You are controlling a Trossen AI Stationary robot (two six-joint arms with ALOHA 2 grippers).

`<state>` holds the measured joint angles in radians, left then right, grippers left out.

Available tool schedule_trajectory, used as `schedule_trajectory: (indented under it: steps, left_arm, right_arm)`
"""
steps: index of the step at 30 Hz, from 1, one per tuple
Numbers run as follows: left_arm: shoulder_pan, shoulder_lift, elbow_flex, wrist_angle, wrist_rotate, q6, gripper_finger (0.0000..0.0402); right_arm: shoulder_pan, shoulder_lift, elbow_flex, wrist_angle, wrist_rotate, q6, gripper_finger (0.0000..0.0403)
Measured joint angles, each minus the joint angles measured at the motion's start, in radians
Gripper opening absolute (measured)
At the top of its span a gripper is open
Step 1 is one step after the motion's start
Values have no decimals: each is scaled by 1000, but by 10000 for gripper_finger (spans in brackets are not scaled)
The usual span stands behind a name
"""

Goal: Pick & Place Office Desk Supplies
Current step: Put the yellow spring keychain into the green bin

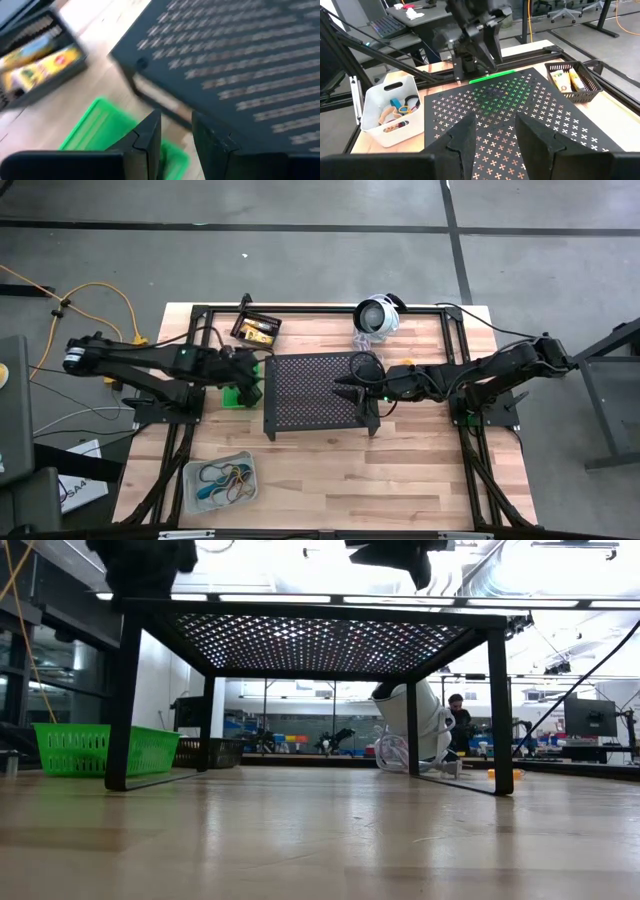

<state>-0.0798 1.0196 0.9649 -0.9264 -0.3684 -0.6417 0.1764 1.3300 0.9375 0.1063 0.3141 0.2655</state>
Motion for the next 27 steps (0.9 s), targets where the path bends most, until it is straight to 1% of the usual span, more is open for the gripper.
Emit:
schedule_trajectory:
  steps: [4,7,12,15,21,23,27]
  left_arm:
    - [-23,-14,0,57,0,41,104]
    - [-32,-11,0,76,0,45,104]
    - [-36,-8,0,136,0,76,104]
    - [-50,-8,0,207,0,119,104]
    - [-83,-8,0,392,1,230,104]
    - [-91,-8,0,446,1,265,104]
    - [-107,9,0,528,1,324,104]
  right_arm:
    - [0,0,0,-3,0,0,124]
    - [-1,0,0,-13,0,0,124]
    - [-13,-7,0,-79,12,8,124]
    - [-23,-41,0,-164,64,28,124]
    - [-68,-163,1,-410,173,122,124]
    - [-93,-206,1,-493,185,157,124]
    - [-155,-249,1,-649,185,221,124]
